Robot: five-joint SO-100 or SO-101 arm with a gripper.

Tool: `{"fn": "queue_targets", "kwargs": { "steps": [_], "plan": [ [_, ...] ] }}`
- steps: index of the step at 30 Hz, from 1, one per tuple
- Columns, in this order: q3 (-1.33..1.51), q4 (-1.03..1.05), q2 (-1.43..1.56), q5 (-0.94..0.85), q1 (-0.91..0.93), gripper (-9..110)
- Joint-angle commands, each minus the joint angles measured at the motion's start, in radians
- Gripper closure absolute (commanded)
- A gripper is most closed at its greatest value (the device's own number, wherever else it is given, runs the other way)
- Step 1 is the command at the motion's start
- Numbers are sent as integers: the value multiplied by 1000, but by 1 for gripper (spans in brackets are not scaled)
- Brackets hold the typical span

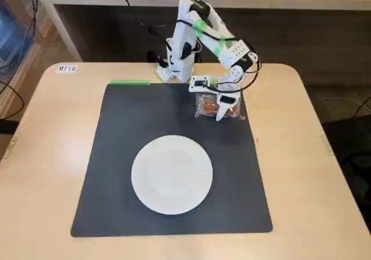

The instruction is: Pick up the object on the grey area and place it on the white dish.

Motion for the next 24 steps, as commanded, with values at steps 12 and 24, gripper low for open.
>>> {"fn": "queue_targets", "kwargs": {
  "steps": [12,24],
  "plan": [
    [66,-118,285,-179,158,94],
    [54,-341,336,-672,391,90]
  ]
}}
